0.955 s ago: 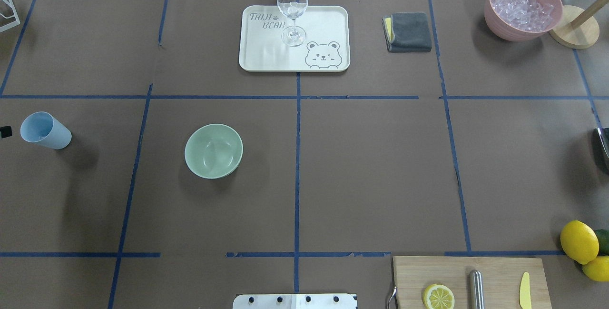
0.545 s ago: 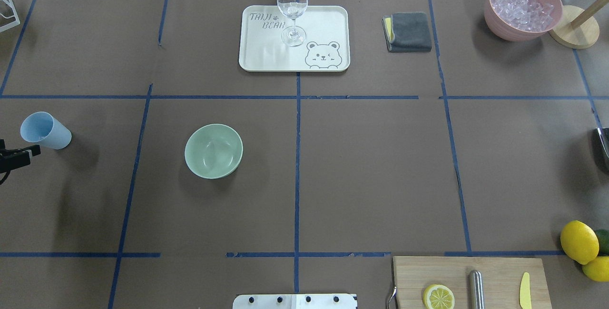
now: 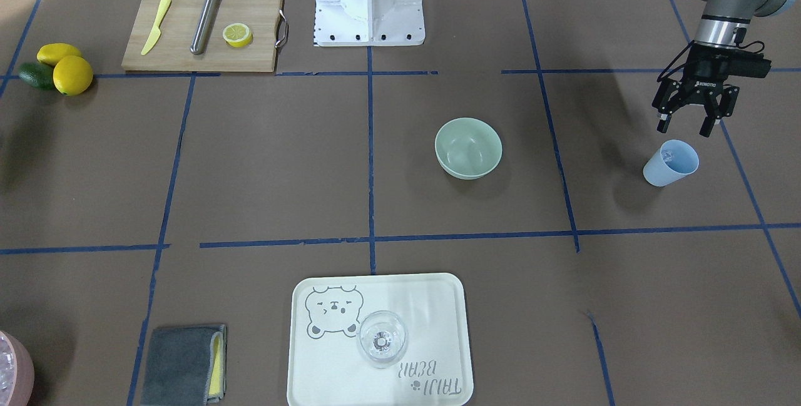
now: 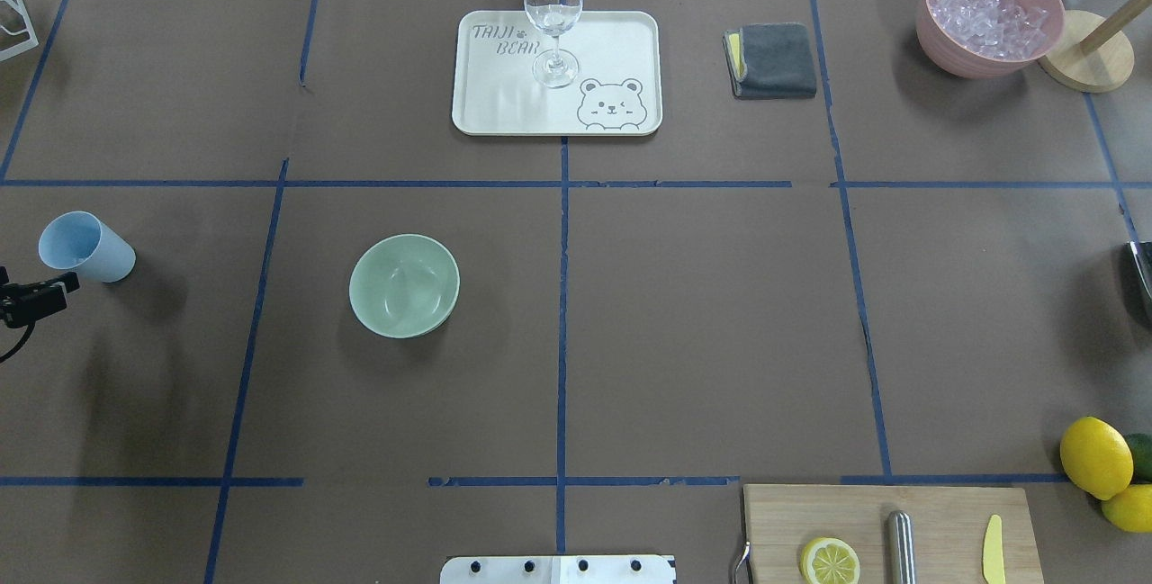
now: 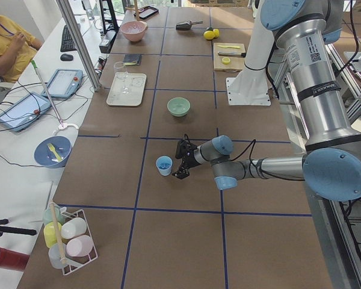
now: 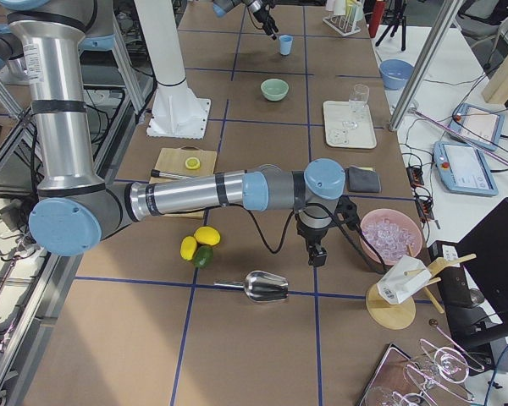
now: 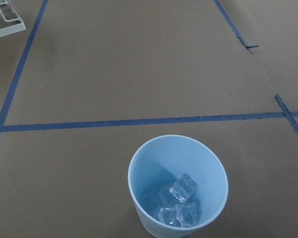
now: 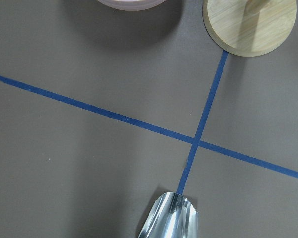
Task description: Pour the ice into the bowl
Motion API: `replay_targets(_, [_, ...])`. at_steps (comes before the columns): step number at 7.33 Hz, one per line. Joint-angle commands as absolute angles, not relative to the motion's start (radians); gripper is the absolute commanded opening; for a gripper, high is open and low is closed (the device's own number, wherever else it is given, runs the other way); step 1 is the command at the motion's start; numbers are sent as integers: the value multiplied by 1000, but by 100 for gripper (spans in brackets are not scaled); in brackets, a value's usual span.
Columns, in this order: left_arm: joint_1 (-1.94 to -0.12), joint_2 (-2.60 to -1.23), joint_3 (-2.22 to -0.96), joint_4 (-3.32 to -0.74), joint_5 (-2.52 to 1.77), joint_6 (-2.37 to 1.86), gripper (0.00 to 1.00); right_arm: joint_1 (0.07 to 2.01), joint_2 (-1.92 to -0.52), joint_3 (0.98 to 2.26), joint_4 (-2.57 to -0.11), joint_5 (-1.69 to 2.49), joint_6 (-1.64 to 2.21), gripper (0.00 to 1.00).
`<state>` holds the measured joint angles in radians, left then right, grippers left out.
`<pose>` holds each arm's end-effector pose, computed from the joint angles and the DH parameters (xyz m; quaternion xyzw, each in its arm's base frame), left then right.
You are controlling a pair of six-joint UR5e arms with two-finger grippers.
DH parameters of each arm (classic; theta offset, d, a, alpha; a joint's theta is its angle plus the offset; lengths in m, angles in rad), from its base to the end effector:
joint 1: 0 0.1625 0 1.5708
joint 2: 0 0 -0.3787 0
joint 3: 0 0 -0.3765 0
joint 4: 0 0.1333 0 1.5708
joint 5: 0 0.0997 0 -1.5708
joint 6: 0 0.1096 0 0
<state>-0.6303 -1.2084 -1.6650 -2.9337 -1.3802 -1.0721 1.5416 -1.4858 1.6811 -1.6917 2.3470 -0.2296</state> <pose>0.2082 -0.3426 0.5771 0.3458 0.3942 -0.1053 0.8449 0.0417 -0.5082 0.5374 0.0721 -0.3728 -0.1333 0.9154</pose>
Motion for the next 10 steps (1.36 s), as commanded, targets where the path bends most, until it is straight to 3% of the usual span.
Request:
replay_targets(1, [-626, -1258, -1614, -2933, -1355, -1072, 100, 1542, -1491, 1681, -1690, 2347, -230, 100])
replay_targets(10, [-624, -1368, -1500, -2933, -1333, -1060, 98, 1552, -1493, 1683, -1690, 2347, -232, 100])
